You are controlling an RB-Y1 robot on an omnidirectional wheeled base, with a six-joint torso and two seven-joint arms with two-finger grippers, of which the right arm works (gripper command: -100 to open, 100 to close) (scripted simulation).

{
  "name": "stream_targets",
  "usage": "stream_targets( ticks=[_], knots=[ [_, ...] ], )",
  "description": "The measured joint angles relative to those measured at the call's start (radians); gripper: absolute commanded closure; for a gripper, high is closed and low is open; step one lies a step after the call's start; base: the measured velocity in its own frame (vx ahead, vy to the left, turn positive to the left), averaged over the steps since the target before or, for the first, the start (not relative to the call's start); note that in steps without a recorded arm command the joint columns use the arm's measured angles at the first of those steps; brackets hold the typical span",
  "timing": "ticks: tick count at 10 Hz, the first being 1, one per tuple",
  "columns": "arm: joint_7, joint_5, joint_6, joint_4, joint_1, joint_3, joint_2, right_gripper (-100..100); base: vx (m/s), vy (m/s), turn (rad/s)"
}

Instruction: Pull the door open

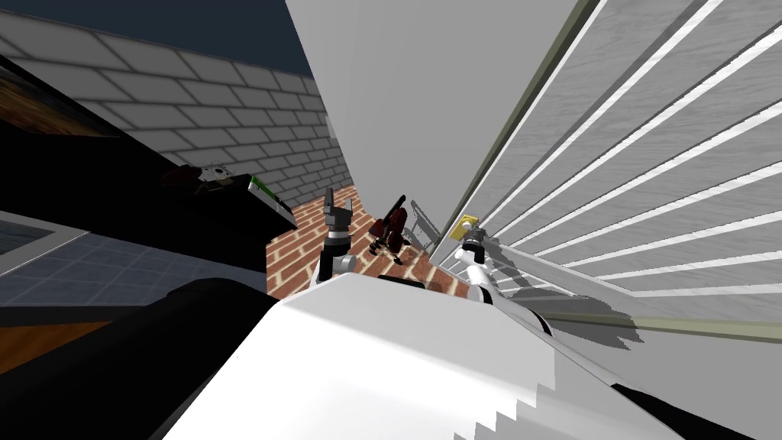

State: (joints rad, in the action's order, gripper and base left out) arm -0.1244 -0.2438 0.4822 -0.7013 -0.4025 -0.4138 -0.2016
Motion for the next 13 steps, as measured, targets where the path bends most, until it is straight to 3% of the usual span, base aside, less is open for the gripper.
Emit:
stream_targets(
  ticks=[2,5,8,13],
  knots=[
    [-0.036,-0.037,0.016,0.016,-0.008,0.009,-0.004,-100,-0.067,0.012,0.069],
    [-0.114,-0.107,0.012,-0.031,0.013,0.032,0.016,-100,-0.069,0.001,0.054],
    [-0.187,-0.17,0.026,-0.032,0.006,0.05,0.024,-100,-0.052,-0.009,0.034],
    [-0.315,-0.279,0.035,-0.065,0.018,0.079,0.045,-100,-0.048,-0.008,0.03]
  ],
)
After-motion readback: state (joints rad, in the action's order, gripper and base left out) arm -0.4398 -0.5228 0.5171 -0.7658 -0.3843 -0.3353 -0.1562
